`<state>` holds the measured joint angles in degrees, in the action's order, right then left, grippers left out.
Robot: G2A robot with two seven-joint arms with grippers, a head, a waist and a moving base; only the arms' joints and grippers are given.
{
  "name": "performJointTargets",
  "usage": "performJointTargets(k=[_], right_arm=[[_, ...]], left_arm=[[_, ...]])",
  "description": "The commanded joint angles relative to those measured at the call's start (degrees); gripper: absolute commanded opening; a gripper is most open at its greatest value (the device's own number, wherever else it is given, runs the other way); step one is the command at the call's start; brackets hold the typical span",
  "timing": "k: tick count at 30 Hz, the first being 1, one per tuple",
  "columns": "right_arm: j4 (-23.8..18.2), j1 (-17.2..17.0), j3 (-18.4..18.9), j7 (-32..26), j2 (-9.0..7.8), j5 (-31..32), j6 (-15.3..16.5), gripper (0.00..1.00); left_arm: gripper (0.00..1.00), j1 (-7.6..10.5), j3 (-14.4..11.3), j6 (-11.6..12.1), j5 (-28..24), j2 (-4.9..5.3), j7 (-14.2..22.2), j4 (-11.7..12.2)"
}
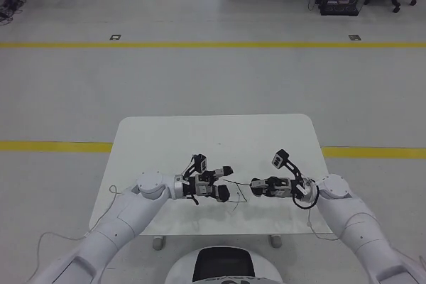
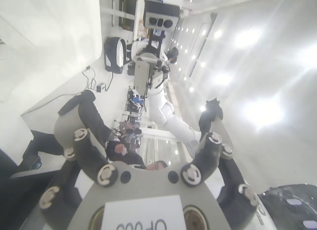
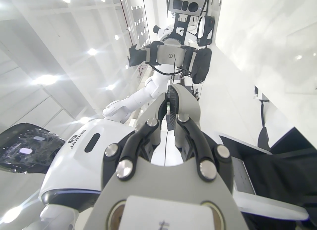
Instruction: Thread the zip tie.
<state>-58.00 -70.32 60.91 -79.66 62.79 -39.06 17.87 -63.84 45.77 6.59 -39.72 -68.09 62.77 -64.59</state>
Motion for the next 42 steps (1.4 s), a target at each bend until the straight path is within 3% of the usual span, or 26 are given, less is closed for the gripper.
performJointTargets(k=[1, 4, 5, 11, 13, 20, 42], right_arm=[[-0.2, 0.1, -0.9, 0.0, -0.48, -0.6, -0.2, 0.00], [-0.8, 0.5, -2.9, 0.0, -1.31, -1.8, 0.3, 0.00], [-0.8, 0.5, -2.9, 0.0, -1.31, -1.8, 0.3, 0.00], [-0.8, 0.5, -2.9, 0.0, -1.31, -1.8, 0.3, 0.00], [-1.1, 0.3, -2.9, 0.8, -1.28, -1.6, 0.2, 0.00], [-3.1, -0.7, -3.0, 0.0, -1.40, -1.5, 0.4, 0.00], [-5.6, -2.0, -2.5, 3.5, -1.41, -1.0, 0.1, 0.00]], left_arm=[[1.00, 0.97, -0.6, -0.2, -1.0, -0.30, 2.6, 0.9], [1.00, 2.90, -2.4, 0.7, 0.6, -0.86, 4.7, 2.1], [1.00, 3.31, -2.8, 1.4, 1.5, -1.01, 3.9, 2.3], [1.00, 3.31, -2.8, 1.4, 1.5, -1.01, 3.9, 2.3], [1.00, 3.04, -2.9, 1.5, 1.9, -1.02, 2.5, 1.7], [1.00, 0.95, -1.7, 4.0, 4.3, -0.69, -7.9, -1.2], [1.00, -0.58, -2.1, 3.8, 6.0, -0.59, -11.6, -3.8]])
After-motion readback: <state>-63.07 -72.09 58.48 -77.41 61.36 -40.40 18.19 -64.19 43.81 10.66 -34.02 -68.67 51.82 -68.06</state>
